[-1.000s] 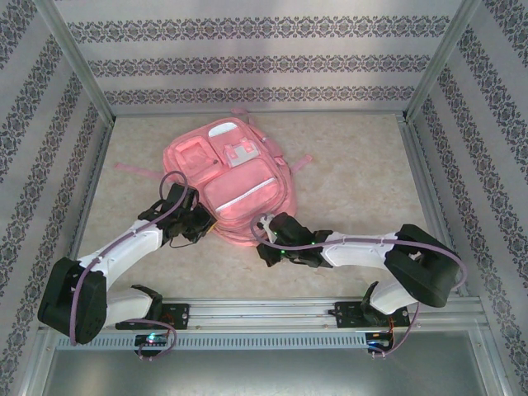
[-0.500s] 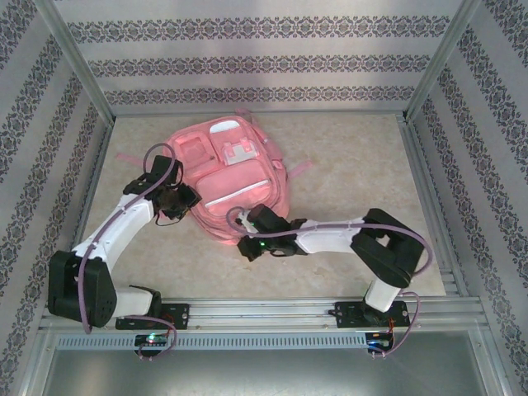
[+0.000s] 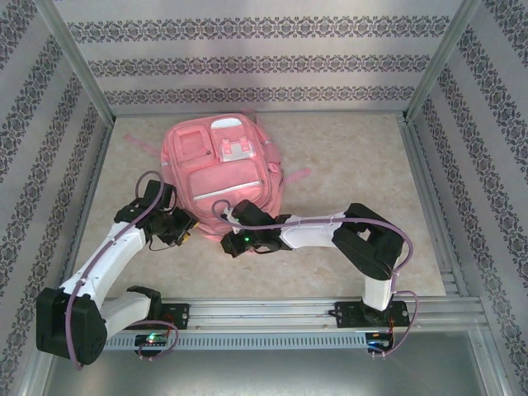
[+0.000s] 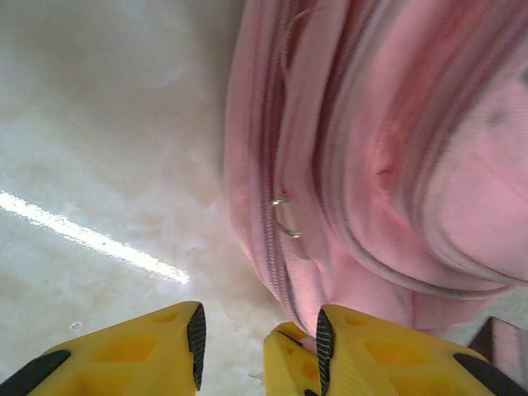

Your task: Pack the student bag

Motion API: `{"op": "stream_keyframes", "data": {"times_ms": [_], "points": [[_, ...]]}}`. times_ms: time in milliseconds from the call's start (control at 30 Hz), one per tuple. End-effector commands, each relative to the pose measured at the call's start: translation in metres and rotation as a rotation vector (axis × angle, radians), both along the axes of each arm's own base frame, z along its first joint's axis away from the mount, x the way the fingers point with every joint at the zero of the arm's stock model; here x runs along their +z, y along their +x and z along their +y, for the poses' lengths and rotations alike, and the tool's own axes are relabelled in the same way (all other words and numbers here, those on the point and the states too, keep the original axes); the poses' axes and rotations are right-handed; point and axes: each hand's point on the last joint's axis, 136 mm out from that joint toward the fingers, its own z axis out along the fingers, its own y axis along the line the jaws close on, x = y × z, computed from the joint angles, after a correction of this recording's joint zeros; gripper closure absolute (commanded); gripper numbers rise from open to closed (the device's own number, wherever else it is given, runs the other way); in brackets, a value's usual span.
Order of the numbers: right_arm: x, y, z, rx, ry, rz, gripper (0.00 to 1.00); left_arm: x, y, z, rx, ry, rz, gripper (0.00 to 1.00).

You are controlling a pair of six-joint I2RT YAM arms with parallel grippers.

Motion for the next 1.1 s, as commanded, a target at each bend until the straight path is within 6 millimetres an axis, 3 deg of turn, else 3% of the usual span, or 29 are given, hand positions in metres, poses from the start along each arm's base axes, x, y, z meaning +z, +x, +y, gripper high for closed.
{"op": "stream_keyframes", "data": {"times_ms": [0,167,433,600,867,1067], "points": [[0.006,0.001,0.009,0.003,0.041,0.0,1.0,-0.001,0.007,-0.01,-0.004,-0.038,-0.026,0.59],[0.004,-0.002,0.008,0.002,0.043,0.015,1.0,-0.013,0.015,-0.015,-0.023,-0.041,-0.034,0.6],[0.001,-0.004,0.006,-0.002,0.038,0.026,1.0,-0.005,0.033,-0.018,-0.064,-0.015,-0.096,0.62],[0.001,-0.004,0.004,-0.008,0.036,0.03,1.0,-0.017,0.036,-0.021,-0.08,-0.024,-0.081,0.66],[-0.006,-0.007,-0.01,-0.027,-0.01,0.023,1.0,-0.019,0.043,-0.012,-0.096,0.051,-0.089,0.89],[-0.012,-0.008,-0.036,-0.037,-0.085,-0.013,1.0,-0.018,0.041,-0.001,-0.091,0.1,-0.073,0.95]]}}
